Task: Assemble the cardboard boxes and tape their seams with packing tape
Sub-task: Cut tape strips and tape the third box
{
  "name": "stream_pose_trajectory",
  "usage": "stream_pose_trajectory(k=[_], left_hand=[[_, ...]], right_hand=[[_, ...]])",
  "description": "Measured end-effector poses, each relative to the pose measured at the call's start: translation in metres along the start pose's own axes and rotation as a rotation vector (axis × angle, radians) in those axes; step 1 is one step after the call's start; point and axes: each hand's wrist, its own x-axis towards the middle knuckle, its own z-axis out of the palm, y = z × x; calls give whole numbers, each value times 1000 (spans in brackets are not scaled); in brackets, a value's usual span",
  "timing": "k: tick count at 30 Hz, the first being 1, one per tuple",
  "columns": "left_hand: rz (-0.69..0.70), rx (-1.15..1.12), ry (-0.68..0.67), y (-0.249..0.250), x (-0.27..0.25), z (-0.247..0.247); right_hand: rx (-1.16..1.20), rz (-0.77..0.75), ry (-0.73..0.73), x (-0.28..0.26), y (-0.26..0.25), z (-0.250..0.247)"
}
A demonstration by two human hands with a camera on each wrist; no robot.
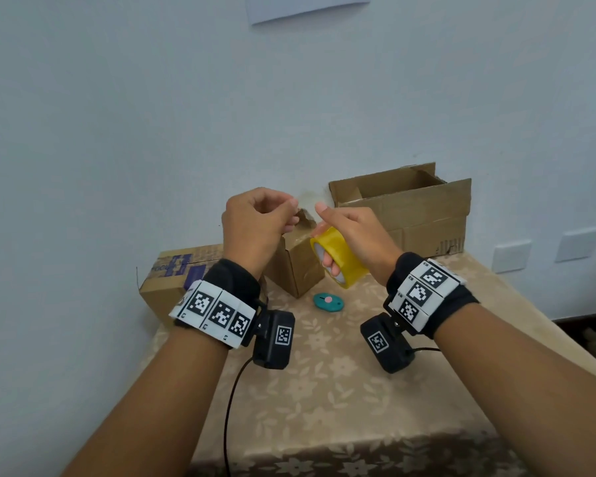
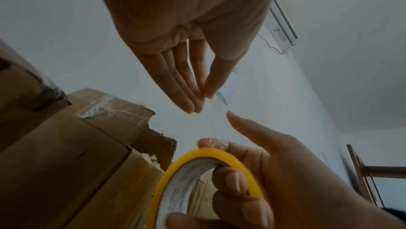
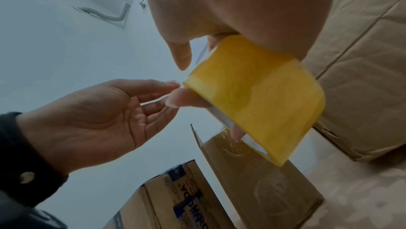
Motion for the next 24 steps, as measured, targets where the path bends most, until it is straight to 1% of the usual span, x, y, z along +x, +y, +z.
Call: stream_pose_trajectory(k=[5,7,9,11,14,20,22,24], left_hand=[[-159,24,-62,5,-1,2],[-243,-65,-64,11,-1,2],[-317,-199,-64,19,-1,2],[-358,-327,-89,23,0,1],[-372,-419,-131,23,0,-2],[-372,-439,-138,20,0,-6],[-340,-434,-128,20,0,-7],[-267,-375,-108,19,-1,-6]], right_hand=[[-13,12,24,2,1,-1],[-39,21,29,2,3,-2],[-64,24,24,2,4,-2],[-78,28,6,1,5,-2],[-93,33,-18,1,5,0],[-68,33,-48,2,5,2],[-56,35,-60,3,6,2],[-44,37,-72,2,6,3]])
